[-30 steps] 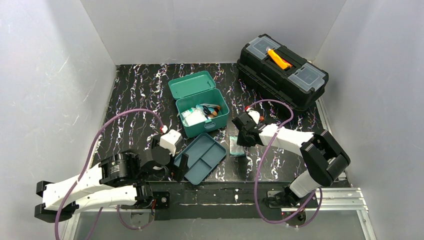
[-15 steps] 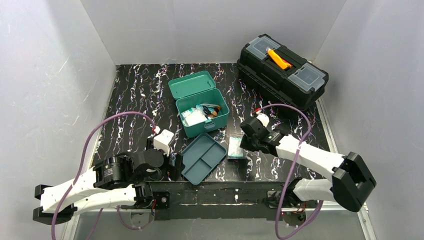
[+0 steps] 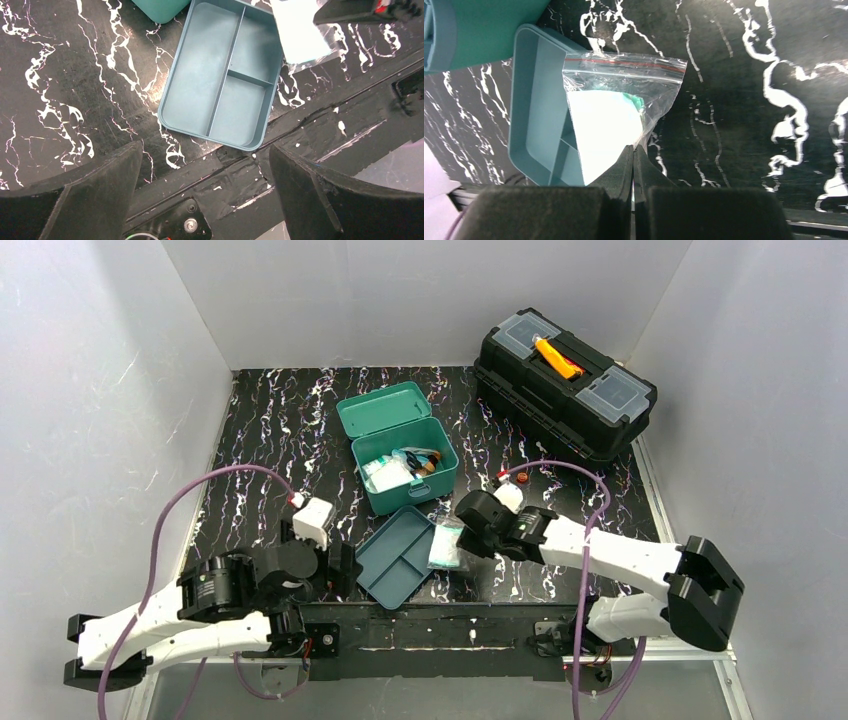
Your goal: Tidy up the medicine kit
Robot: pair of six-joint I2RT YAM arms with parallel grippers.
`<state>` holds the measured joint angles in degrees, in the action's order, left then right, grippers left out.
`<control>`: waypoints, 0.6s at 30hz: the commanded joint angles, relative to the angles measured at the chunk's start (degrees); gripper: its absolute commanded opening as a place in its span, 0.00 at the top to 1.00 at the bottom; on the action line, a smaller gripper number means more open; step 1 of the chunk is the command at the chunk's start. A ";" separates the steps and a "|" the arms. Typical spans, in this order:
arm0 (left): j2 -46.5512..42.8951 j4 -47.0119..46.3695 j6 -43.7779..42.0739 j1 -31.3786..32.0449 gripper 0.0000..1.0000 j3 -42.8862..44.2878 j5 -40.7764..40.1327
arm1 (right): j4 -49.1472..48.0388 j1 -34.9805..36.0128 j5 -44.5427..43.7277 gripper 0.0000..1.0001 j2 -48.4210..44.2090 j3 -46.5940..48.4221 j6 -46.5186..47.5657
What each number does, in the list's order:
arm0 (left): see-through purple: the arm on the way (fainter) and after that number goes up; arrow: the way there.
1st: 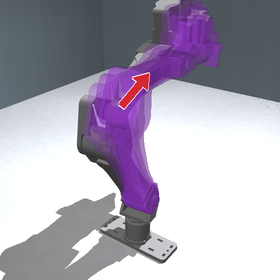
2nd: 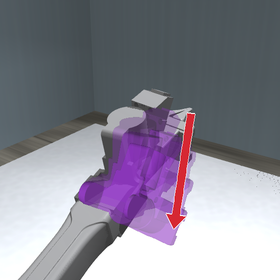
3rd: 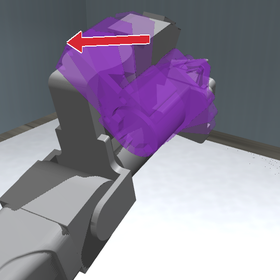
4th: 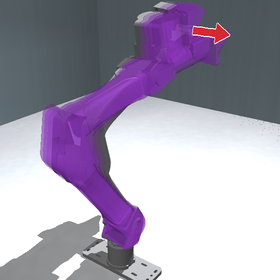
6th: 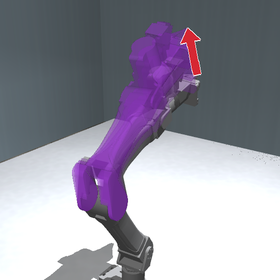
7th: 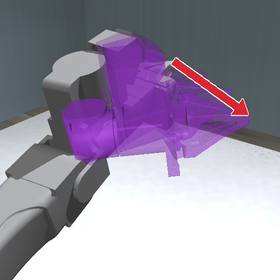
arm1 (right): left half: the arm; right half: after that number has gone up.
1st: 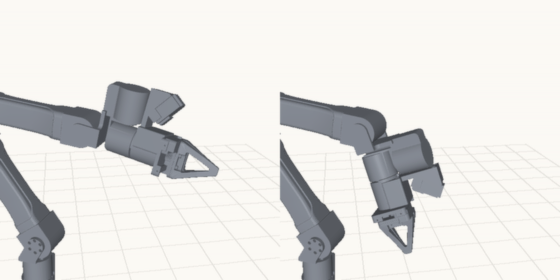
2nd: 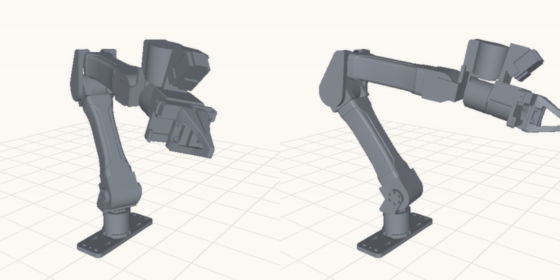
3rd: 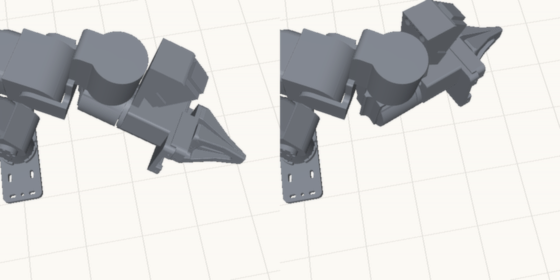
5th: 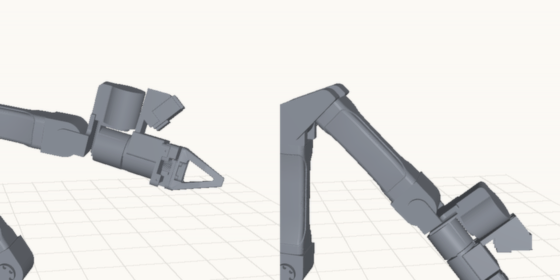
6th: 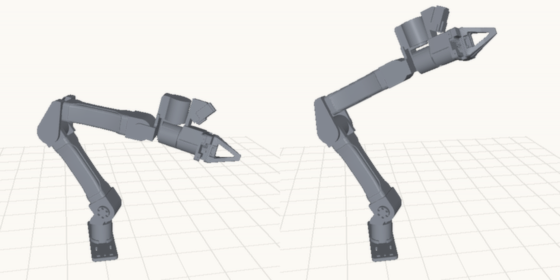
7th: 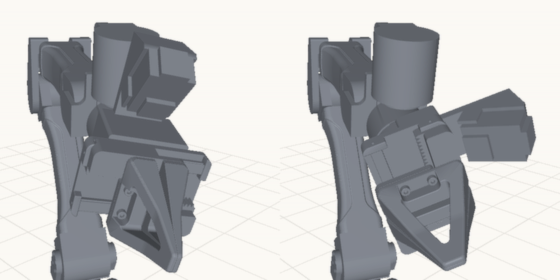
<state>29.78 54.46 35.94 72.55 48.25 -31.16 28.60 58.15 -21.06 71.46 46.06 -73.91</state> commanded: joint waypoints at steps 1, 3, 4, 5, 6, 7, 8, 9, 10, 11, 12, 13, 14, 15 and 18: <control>-3.73 0.79 1.53 0.03 0.02 -1.29 -3.36 | 0.22 2.97 -4.30 0.99 3.85 5.02 -11.24; -4.75 0.81 1.85 0.01 0.02 -1.49 -3.50 | 0.51 4.50 -5.13 0.99 6.85 7.30 -14.13; -4.99 0.87 1.99 -0.03 0.02 -1.49 -3.70 | 1.19 5.09 -5.51 0.99 8.41 8.66 -15.84; -5.13 1.10 2.28 -0.01 0.02 -1.43 -3.96 | 1.61 5.65 -6.02 0.99 10.02 10.02 -17.07; -5.29 1.29 2.49 0.01 0.02 -1.36 -4.14 | 1.83 6.18 -6.40 0.99 11.30 11.22 -18.05; -5.36 1.48 2.77 0.04 0.02 -1.32 -4.40 | 2.49 6.76 -7.08 0.99 12.59 12.62 -19.87; -5.42 1.56 2.85 0.03 0.02 -1.32 -4.47 | 2.90 7.36 -7.90 0.99 13.60 13.17 -21.20; -5.43 1.50 2.93 0.00 0.02 -1.40 -4.40 | 3.25 7.76 -8.49 0.99 14.55 14.31 -22.41; -5.43 1.49 2.96 -0.01 0.02 -1.45 -4.42 | 3.90 8.15 -9.01 0.99 15.50 15.26 -23.85; -5.42 1.61 3.00 0.04 0.02 -1.41 -4.39 | 4.36 8.56 -9.31 0.99 16.41 16.17 -24.82; -5.40 1.69 3.18 0.00 0.02 -1.33 -4.37 | 4.55 8.69 -9.35 0.99 17.35 17.13 -25.26; -5.35 1.68 3.25 0.03 0.02 -1.36 -4.34 | 5.29 9.08 -9.42 0.99 18.32 18.18 -25.88; -5.45 1.65 3.21 0.04 0.02 -1.38 -4.29 | 6.51 9.41 -9.56 0.99 19.54 19.61 -26.88; -5.45 1.73 3.28 -0.02 0.02 -1.36 -4.41 | 7.50 9.67 -9.67 0.99 21.13 20.98 -27.46; -5.60 1.96 3.51 -0.02 0.00 -1.23 -4.48 | 10.61 10.61 -10.34 0.99 24.31 24.29 -30.03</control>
<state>24.58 54.94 38.59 72.55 47.29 -33.45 33.67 67.64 -27.46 92.60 65.41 -97.86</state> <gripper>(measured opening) 0.981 0.021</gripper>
